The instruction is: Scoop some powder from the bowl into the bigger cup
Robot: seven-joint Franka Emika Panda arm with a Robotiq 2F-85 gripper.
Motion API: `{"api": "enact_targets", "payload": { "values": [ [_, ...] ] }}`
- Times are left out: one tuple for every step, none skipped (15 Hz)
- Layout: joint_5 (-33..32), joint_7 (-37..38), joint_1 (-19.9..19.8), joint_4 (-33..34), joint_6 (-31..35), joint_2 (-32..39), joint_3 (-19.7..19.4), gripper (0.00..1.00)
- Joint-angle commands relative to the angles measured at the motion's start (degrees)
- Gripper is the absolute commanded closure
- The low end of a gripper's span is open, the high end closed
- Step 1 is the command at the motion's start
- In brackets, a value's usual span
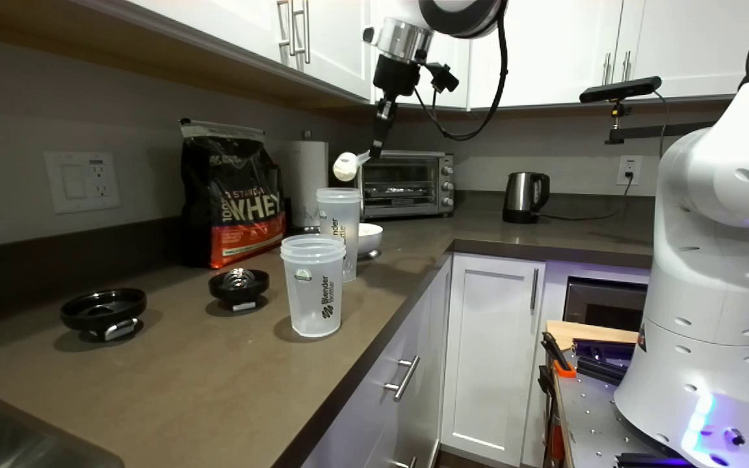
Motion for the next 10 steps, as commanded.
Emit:
{"api": "enact_targets", "payload": {
  "values": [
    [-3.4, 2.9, -0.3, -2.0, 3.1, -1.0, 0.9, 0.99],
    [-4.3, 3.5, -0.5, -2.4, 3.9, -1.0, 1.3, 0.99],
    [-5.3, 4.2, -0.6, -2.6, 4.6, -0.8, 1.6, 0.99],
    [-6.6, 5.1, -0.9, -3.0, 5.7, -0.9, 2.0, 0.99],
    [-7.5, 5.7, -1.0, -3.2, 6.3, -0.8, 2.3, 0.99],
    [-8.6, 6.5, -1.2, -3.6, 7.1, -1.0, 2.6, 0.99],
    [-9.4, 7.1, -1.2, -3.8, 7.5, -1.0, 2.8, 0.99],
    [-10.2, 7.9, -1.4, -3.9, 7.8, -0.9, 3.1, 0.99],
    [-10.7, 8.3, -1.4, -4.0, 8.1, -0.8, 3.2, 0.99],
    [-11.3, 8.9, -1.5, -4.3, 8.4, -0.9, 3.4, 0.99]
  ]
}}
